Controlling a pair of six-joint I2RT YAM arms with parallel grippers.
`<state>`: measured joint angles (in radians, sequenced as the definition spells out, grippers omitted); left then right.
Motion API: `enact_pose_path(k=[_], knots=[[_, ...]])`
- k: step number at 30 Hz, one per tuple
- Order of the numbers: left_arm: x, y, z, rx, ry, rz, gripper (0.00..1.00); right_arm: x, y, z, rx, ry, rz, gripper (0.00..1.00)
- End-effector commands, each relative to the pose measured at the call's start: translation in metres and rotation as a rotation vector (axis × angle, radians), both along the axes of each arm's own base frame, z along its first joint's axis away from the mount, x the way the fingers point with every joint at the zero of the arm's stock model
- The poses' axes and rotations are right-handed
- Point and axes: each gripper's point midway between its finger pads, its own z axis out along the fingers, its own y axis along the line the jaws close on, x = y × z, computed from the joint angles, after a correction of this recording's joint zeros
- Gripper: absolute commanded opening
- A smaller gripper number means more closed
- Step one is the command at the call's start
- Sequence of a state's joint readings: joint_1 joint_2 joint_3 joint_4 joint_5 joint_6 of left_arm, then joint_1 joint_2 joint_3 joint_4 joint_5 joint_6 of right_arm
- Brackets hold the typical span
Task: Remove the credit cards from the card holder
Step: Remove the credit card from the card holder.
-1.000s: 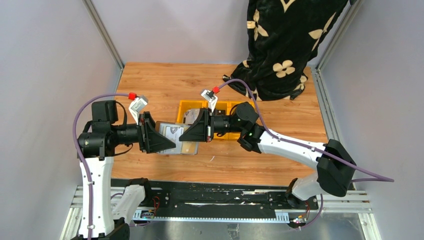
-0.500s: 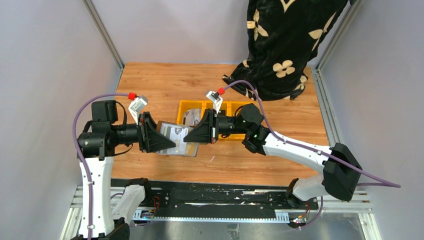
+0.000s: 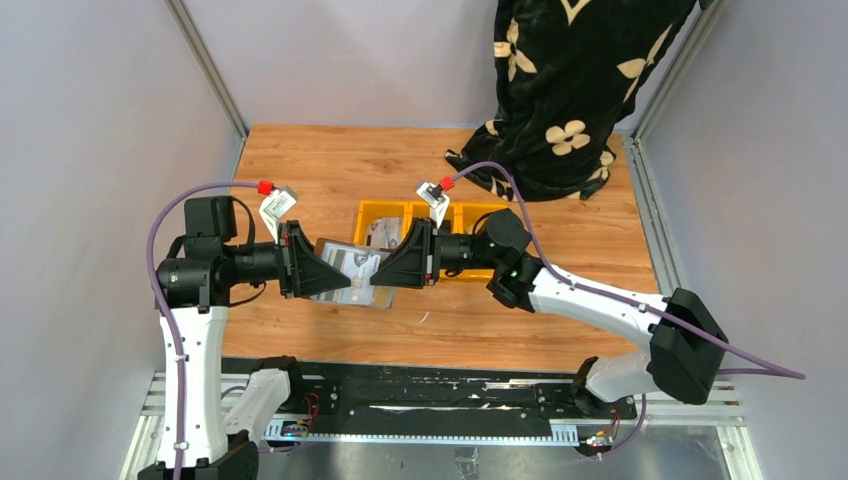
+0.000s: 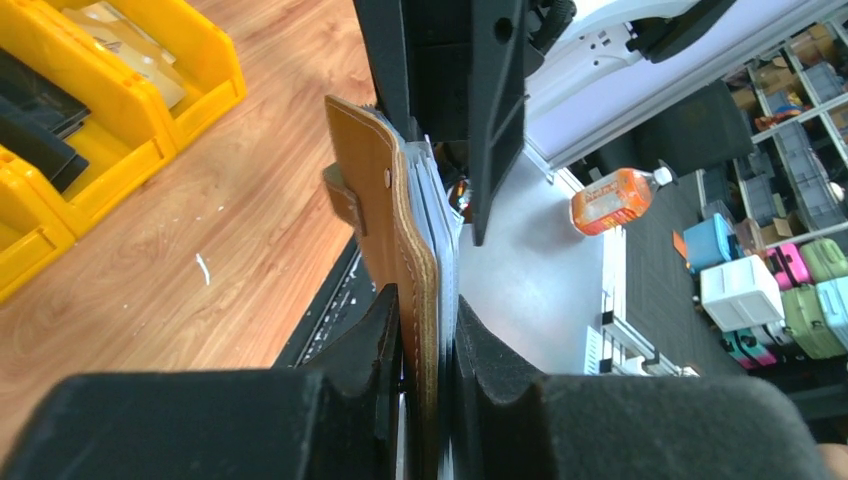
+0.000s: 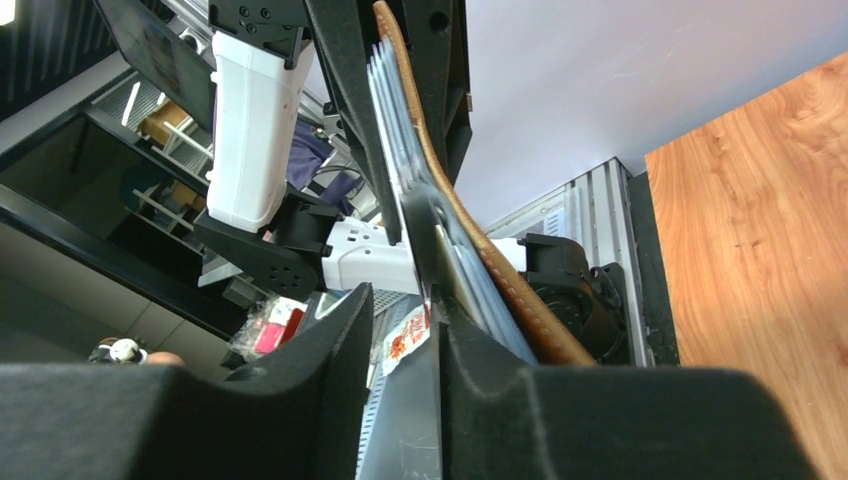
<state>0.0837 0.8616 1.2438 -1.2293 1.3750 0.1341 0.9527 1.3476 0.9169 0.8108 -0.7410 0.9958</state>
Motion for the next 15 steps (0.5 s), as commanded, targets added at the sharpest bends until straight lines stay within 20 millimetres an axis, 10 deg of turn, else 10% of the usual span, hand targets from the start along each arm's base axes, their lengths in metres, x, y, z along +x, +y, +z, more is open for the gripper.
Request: enact_pose_path(k=[1, 5, 10, 15], knots=[[0.0, 0.0, 0.007, 0.002, -0.01, 0.004, 0.0, 0.003, 0.006, 0.008, 0.032, -0.013, -0.004, 0.38], [0.0, 0.001, 0.007, 0.013, -0.023, 0.014, 0.0, 0.004, 0.013, 0.017, 0.063, -0.007, 0.017, 0.4], [0.005, 0.003, 0.009, 0.038, -0.031, 0.044, 0.0, 0.004, 0.012, 0.012, 0.048, 0.002, 0.022, 0.02], [0.021, 0.012, 0.002, 0.114, -0.035, 0.126, 0.0, 0.008, -0.003, -0.007, -0.002, 0.002, -0.021, 0.0]])
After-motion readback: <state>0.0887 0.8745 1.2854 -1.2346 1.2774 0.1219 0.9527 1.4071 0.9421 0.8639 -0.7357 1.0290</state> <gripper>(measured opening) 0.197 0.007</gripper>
